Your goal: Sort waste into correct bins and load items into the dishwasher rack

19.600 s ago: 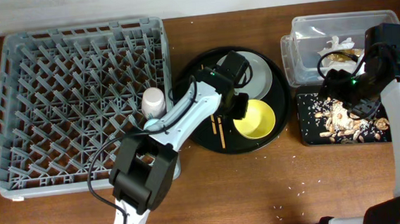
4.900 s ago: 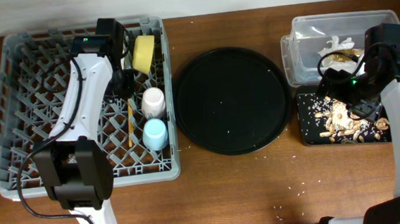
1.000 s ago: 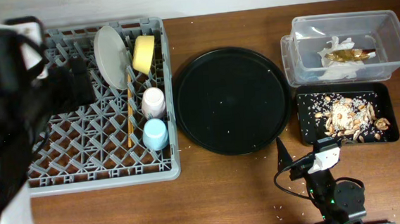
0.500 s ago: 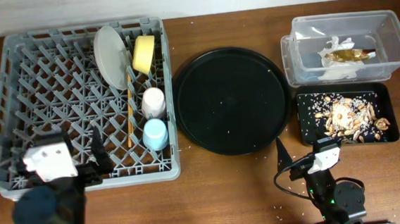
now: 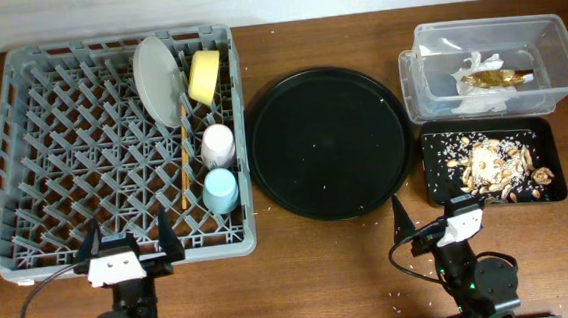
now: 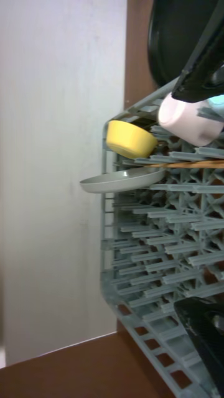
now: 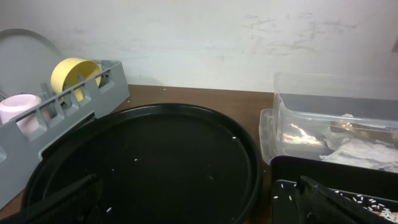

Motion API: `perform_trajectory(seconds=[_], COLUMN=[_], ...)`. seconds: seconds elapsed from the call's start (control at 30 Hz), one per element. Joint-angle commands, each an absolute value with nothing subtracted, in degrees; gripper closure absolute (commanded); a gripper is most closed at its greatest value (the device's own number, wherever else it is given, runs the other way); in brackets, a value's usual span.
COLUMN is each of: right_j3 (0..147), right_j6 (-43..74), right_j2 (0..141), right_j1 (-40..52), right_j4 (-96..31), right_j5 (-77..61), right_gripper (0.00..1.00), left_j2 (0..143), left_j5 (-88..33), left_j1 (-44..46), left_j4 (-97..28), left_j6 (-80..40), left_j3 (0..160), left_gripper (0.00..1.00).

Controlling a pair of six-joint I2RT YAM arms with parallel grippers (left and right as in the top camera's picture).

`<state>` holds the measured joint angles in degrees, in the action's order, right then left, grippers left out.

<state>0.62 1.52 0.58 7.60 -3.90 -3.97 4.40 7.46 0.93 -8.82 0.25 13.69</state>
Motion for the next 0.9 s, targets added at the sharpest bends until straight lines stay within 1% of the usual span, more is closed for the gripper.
perform_trajectory(seconds=[0.0,0.2,0.23,0.87], right_j3=[0.3,0.3,0.3,0.3], right_j6=[1.9,1.9,1.9,1.9], right_j2=[0.2,0.2,0.2,0.2], right_j1=[7.4,7.4,7.4,7.4], right_j4=[-4.1,-4.1,-4.1,-4.1], right_j5=[-4.3,-4.3,-4.3,-4.3], right_gripper=[0.02,0.01,0.02,0.02], left_j2=[0.8,0.3,0.3,0.3], left_j5=[6.6,6.7,6.1,5.1], left_j1=[0.7,0.7,0.6,0.6], left_j4=[-6.3,-3.0,-4.4,-4.3], left_j6=[1.0,1.1,1.1,1.1], left_j3=[8.7,1.7,0.5,0.5], left_gripper=[0.0,0.0,0.0,0.0])
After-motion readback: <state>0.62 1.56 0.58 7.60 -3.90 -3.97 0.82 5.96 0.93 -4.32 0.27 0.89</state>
